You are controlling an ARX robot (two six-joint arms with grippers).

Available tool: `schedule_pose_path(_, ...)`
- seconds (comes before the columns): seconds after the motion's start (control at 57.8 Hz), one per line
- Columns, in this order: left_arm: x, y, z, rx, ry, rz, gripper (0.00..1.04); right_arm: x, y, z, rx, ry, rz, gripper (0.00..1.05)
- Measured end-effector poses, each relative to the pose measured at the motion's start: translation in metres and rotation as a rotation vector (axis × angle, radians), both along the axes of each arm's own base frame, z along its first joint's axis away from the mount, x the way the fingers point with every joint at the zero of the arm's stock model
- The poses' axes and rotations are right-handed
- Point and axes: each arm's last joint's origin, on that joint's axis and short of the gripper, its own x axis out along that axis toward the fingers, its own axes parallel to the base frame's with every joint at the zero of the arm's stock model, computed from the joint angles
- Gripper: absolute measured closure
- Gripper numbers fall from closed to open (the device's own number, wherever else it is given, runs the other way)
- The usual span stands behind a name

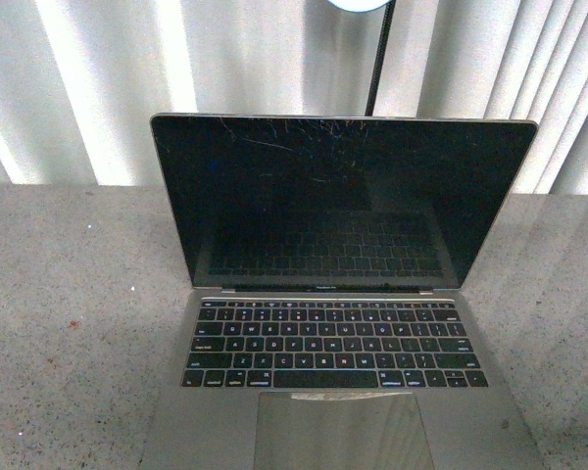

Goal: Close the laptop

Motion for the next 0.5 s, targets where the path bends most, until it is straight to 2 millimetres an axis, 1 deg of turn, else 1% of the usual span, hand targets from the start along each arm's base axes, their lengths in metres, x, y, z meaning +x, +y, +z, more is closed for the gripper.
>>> schedule_pose_path(0.502,0.0,0.0,0.0,0.0,0.0,0.0,0.07,0.0,0.0,0.0,0.0,0.0,0.0,0.07)
